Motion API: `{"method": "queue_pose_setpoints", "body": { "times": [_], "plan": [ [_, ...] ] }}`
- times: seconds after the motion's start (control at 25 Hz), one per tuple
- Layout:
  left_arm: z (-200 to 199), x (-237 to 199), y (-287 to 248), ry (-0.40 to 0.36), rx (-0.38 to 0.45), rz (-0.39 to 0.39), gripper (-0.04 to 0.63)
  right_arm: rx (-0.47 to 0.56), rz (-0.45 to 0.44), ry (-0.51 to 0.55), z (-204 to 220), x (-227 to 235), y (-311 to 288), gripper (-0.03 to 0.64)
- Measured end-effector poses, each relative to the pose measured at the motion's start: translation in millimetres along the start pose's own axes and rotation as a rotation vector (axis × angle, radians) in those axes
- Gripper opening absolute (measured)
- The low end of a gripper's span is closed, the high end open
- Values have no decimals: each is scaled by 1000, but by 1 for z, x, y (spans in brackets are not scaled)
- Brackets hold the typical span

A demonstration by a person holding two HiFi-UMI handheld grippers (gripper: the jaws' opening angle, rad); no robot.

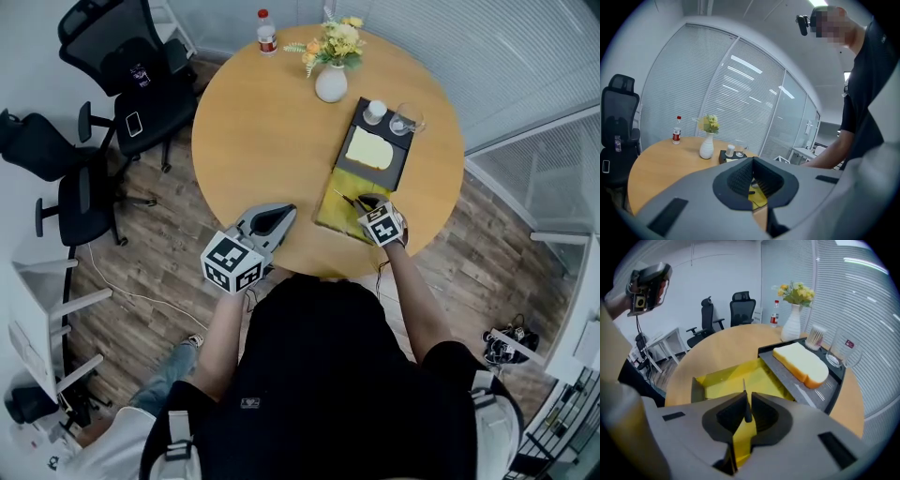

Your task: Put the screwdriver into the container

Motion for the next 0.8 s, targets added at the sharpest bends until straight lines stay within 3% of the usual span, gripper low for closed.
{"method": "queue_pose_setpoints", "body": {
  "times": [0.44,0.8],
  "plan": [
    [-2,33,2,-18,4,-11,5,216,-22,-60,7,-14,76,8],
    [4,76,-5,-36,4,-5,5,327,-78,40,-5,-40,132,8]
  ]
}}
Point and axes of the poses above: the fingertips, and each gripper's own axes: y backward along the fingers, x to its right, z out of its underside, the point moved 1 cm from there along y, backward along the fingers, and after that the axes turned 2 degrees about y, right-handed, at the moved point
